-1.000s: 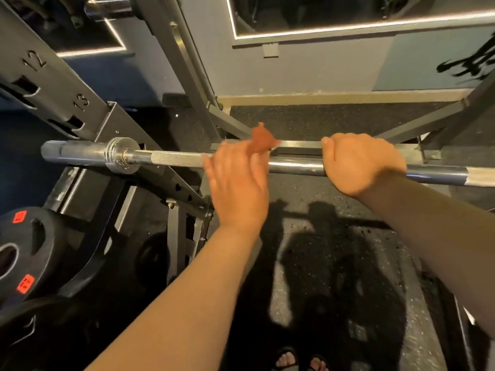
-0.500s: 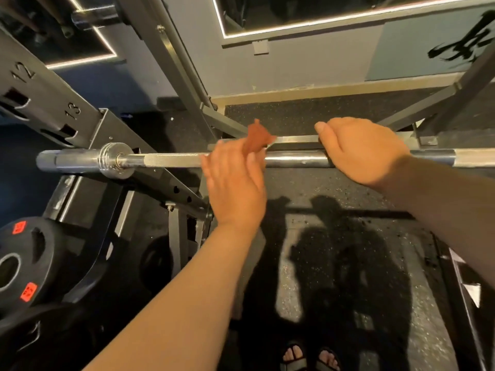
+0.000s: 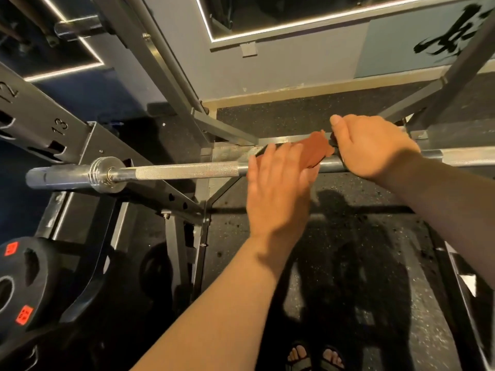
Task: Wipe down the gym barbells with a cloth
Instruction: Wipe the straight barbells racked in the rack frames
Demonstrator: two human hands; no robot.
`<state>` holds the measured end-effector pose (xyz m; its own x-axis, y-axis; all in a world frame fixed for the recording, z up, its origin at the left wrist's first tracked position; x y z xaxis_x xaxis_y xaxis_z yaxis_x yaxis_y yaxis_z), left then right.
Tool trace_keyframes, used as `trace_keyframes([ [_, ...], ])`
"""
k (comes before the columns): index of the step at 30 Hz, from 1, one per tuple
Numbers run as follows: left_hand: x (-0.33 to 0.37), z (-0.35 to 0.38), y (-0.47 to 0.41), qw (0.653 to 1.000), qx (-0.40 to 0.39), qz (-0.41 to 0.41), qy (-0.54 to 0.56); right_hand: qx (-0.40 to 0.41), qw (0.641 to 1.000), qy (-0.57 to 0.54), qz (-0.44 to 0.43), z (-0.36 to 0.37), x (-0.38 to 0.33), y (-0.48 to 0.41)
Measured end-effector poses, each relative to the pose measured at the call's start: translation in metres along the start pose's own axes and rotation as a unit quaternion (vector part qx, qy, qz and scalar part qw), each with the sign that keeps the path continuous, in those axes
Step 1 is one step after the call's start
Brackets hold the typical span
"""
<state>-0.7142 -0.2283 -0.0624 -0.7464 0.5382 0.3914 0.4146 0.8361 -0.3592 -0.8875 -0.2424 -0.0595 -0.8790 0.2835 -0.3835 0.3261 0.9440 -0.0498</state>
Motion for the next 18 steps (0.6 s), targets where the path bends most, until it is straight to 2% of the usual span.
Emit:
trace_keyframes([
  [2,-0.027,-0.015,0.002,1.0,0.02,-0.01,-0.007,-0.003,1.0,-0.003,0.001,0.001,0.0,0.0],
  [5,-0.06,-0.033,0.003,0.989,0.089,-0.116,0.029,0.003,1.0,-0.004,0.005,0.0,0.0,0.001],
  [7,-0.053,-0.029,0.002,0.977,0.127,-0.163,0.061,0.004,1.0,-0.003,0.008,0.0,-0.001,0.001],
  [9,-0.027,-0.014,-0.003,0.976,0.117,-0.173,0.055,0.007,1.0,0.0,0.007,0.001,0.0,0.0],
  [10,-0.01,-0.004,-0.005,0.983,0.09,-0.158,0.035,0.012,1.0,0.005,0.003,0.001,0.0,0.0],
  [12,0.022,0.011,-0.008,0.996,0.048,-0.078,0.004,0.027,0.999,0.018,-0.009,0.001,-0.001,-0.001],
  [15,0.027,0.015,-0.006,1.0,-0.005,0.021,-0.006,0.031,0.999,0.015,-0.018,0.0,-0.004,0.0],
  [18,-0.007,-0.001,-0.002,1.0,-0.004,0.019,0.007,0.034,0.999,0.009,-0.018,-0.004,-0.005,0.003],
])
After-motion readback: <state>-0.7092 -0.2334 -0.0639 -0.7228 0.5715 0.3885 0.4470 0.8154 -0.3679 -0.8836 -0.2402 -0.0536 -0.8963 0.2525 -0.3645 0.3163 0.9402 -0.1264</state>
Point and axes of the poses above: each hand's wrist, its own y-axis away from the middle knuckle, its own z-axis out of the palm, x = y × z, the point moved 9 cm from there along -y, towards the middle knuckle, and after that the axes turned 6 degrees about x, right-handed, at the moved point
